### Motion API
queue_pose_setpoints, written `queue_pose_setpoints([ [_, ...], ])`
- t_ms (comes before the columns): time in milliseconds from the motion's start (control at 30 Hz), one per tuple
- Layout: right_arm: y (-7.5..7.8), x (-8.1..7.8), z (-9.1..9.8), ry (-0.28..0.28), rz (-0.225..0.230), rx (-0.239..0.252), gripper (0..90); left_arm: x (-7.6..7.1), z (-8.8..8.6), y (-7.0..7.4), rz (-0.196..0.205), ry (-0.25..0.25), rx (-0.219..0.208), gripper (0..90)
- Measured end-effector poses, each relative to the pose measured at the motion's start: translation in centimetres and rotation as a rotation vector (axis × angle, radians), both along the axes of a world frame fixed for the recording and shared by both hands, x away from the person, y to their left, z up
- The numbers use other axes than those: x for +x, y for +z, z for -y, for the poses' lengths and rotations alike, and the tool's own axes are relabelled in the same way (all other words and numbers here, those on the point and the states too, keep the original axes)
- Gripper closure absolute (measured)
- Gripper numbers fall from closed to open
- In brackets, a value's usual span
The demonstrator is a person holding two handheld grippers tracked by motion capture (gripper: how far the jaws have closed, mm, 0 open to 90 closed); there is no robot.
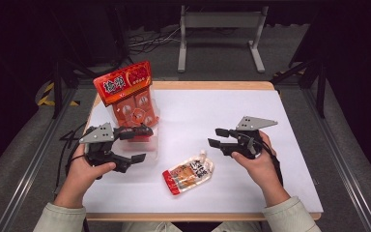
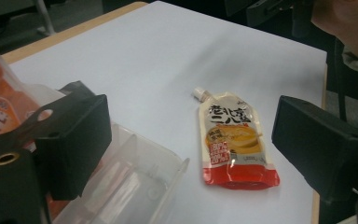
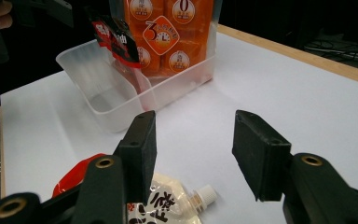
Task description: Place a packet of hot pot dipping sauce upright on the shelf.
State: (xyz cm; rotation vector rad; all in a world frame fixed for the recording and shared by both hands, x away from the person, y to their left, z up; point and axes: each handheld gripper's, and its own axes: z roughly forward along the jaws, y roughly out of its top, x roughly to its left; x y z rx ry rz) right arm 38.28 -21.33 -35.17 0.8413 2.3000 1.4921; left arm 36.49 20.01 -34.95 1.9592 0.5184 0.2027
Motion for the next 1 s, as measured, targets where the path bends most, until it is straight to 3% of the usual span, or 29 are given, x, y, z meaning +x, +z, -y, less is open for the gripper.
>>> queue_pose_setpoints([
  [367, -2.0, 0.0, -0.6, -0.005, -0.059, -0.026, 45.8, -0.4, 1.0, -0.2, -0.007, -0.039, 0.035, 11.8],
  [567, -3.4, -0.1, -1.3, 0.008, -0.116, -0.056, 44.6, -0.6, 1.4, -0.4, -0.019, -0.071, 0.016, 10.5],
  [1000, -5.5, -0.3, -1.5, -0.007, -0.18, -0.118, 45.4, -0.6, 1.9, -0.8, -0.04, -0.073, 0.043, 10.6],
])
